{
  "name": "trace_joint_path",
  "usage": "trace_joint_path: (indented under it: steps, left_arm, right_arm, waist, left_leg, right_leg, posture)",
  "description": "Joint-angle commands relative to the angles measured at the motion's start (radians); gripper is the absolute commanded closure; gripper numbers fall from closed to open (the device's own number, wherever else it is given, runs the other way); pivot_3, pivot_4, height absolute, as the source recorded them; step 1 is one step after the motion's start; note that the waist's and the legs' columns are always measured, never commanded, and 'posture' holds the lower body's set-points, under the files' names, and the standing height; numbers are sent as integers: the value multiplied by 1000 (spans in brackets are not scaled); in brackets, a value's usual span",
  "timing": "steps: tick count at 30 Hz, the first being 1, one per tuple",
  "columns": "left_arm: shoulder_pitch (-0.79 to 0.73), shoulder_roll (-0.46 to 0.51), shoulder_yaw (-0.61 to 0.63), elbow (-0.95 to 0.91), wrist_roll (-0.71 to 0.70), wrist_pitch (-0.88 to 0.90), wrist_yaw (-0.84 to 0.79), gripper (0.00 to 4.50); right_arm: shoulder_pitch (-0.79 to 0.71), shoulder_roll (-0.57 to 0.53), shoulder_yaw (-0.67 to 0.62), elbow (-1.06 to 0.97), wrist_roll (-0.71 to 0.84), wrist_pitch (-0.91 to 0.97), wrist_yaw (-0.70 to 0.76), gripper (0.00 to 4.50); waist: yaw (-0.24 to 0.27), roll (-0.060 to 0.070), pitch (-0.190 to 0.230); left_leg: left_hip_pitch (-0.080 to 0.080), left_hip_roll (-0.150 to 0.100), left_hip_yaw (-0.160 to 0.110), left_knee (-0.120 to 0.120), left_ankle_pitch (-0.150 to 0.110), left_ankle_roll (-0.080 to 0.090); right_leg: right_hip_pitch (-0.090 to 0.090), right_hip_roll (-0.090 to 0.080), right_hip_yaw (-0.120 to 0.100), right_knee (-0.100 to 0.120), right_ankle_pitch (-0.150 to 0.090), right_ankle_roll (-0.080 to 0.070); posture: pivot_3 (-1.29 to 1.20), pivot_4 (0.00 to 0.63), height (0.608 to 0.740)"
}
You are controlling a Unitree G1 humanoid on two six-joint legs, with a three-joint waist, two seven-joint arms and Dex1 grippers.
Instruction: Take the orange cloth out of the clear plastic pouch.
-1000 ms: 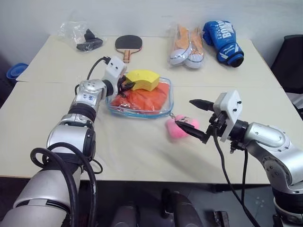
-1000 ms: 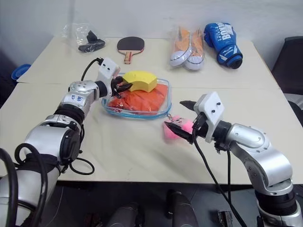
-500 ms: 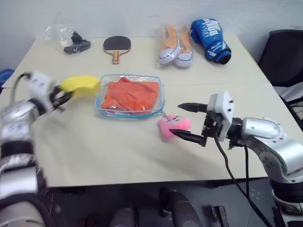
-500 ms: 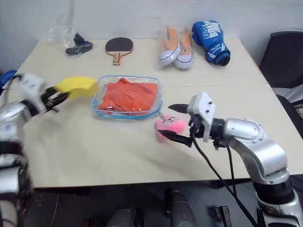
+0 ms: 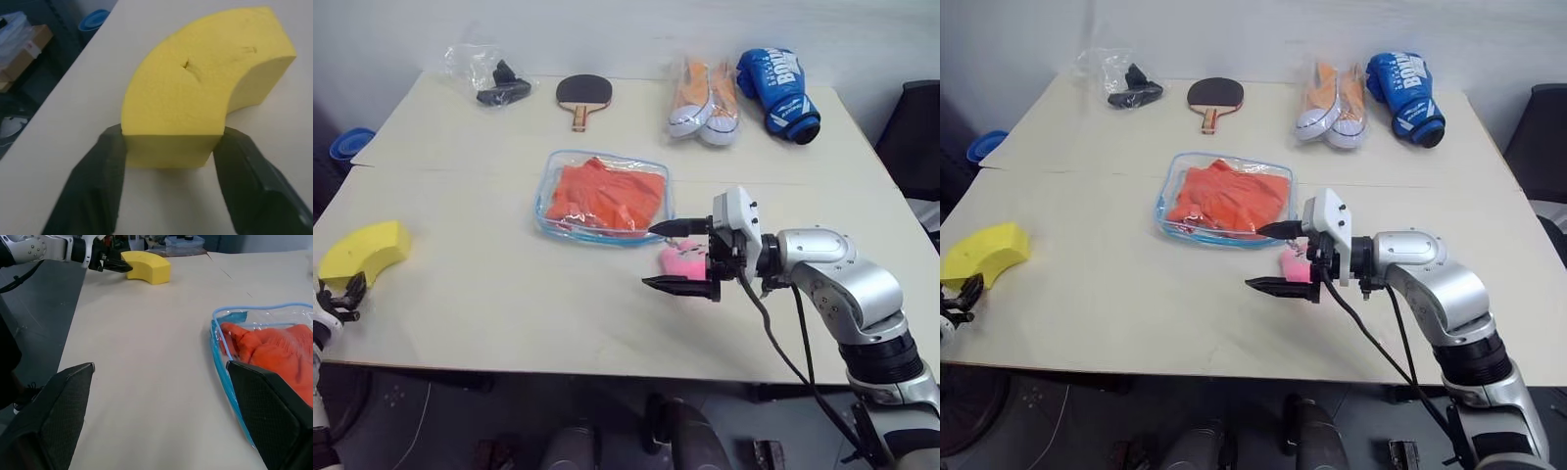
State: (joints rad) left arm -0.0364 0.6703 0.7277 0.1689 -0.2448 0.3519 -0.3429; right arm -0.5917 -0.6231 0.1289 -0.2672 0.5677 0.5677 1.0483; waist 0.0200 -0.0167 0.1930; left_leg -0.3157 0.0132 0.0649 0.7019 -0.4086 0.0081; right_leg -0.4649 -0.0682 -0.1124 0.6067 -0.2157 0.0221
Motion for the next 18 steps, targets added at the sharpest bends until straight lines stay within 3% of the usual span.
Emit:
trace_joint_path:
  steps: [1, 2, 8, 13, 16, 18]
  left_arm:
    - [40, 0, 33, -94, -33, 26, 9, 355]
    - [55, 0, 41, -115, -40, 39, 9, 31]
    - [160, 20, 164, -262, -171, 149, -62, 31]
    - [255, 96, 252, -417, -388, 304, -257, 31]
    - [266, 219, 285, -509, -540, 422, -397, 31]
    - [240, 321, 232, -535, -562, 433, -480, 31]
  right_arm:
    - [-17, 5, -1, -12, -3, -16, 17, 0]
    - [-16, 5, -3, -14, -4, -15, 19, 0]
    - [1, 1, -15, -25, -4, -7, 13, 0]
    - [38, -11, -37, -48, -3, -3, -8, 0]
    - [65, -23, -52, -75, 2, 4, -20, 0]
    - [76, -29, -62, -89, 6, 11, -32, 0]
  waist:
    - [-5, 0, 0]
    - [-9, 0, 0]
    - [-26, 0, 0]
    - [-21, 0, 0]
    - [-13, -1, -1]
    - [-11, 0, 0]
  left_leg:
    - [0, 0, 0, 0, 0, 0]
    - [0, 0, 0, 0, 0, 0]
    - [0, 1, 0, -1, 0, -1]
    - [0, 1, 0, -1, 0, -1]
    - [-1, 0, -2, -1, 0, -1]
    - [-1, 0, -2, 0, 0, -1]
  right_leg:
    - [0, 0, 0, 0, 0, 0]
    - [0, 0, 0, 0, 0, 0]
    - [0, 0, 0, 0, 0, 0]
    - [0, 0, 0, -1, -1, -1]
    - [0, 0, -1, -3, -1, -1]
    - [0, 0, -1, -4, -1, -2]
  posture:
    - [0, 150, 740]
    - [0, 150, 740]
    - [0, 150, 740]
    - [0, 150, 740]
    - [0, 150, 740]
    - [0, 150, 740]
